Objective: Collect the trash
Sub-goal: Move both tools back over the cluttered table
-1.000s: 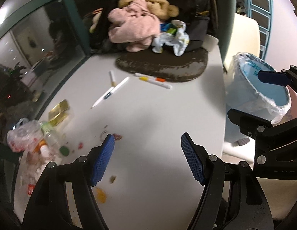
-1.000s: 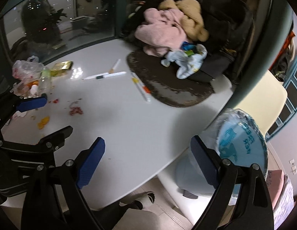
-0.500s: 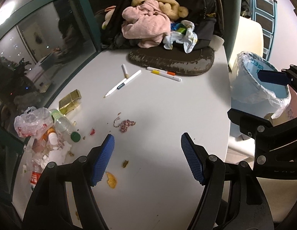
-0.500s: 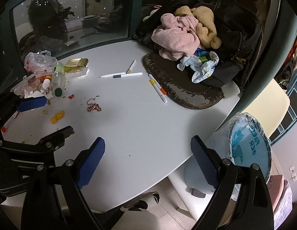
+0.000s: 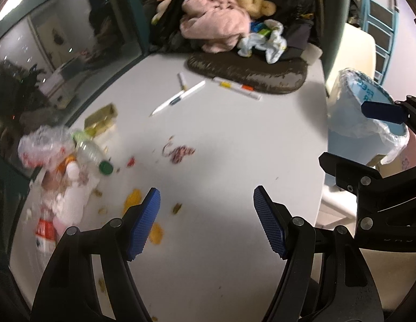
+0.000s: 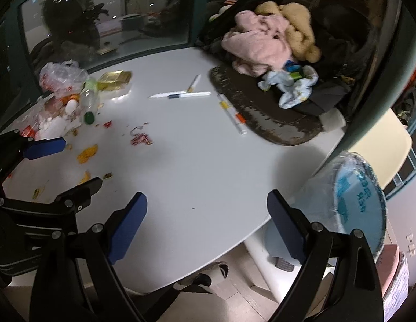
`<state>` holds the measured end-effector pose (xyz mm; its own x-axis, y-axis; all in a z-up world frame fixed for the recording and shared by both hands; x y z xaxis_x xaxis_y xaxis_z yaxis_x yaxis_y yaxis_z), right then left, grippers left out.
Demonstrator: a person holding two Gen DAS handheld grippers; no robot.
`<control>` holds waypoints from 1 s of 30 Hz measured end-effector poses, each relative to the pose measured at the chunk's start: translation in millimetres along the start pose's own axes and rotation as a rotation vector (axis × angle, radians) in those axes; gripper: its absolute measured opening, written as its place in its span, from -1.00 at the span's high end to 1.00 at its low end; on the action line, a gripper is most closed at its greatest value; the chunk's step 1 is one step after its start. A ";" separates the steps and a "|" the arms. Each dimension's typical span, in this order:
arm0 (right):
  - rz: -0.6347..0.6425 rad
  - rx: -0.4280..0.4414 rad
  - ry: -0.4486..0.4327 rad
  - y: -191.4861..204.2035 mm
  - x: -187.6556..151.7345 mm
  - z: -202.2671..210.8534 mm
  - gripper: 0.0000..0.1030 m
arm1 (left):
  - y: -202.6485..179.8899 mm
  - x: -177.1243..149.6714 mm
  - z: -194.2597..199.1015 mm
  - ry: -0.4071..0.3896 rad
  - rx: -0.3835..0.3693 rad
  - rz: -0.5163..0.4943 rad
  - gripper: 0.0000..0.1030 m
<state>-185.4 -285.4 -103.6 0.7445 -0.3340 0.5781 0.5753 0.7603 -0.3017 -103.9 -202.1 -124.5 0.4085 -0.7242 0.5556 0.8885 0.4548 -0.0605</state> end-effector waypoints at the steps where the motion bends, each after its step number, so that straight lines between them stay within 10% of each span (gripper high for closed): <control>1: 0.012 0.010 0.001 5.8 0.3 -0.4 -0.70 | 4.1 -3.5 0.8 0.004 0.006 0.011 -0.34; 30: 0.603 0.477 -0.107 159.7 81.4 -28.1 -0.70 | 121.6 -53.6 26.6 0.030 0.408 0.669 -0.35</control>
<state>-23.4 -206.8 -126.1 0.8319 0.2508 0.4950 -0.1451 0.9593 -0.2423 -23.3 -94.2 -139.6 0.8407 -0.2401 0.4854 0.3072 0.9496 -0.0622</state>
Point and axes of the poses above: each gripper's, at about its wrist camera, not at the fingertips, and z roughly against the way its jaws point, y to its left, x to its top, the point moved 4 cm from there along -z, roughly the way its jaws point, and after that the axes turned 13 degrees about -x, right-handed, at the moved point
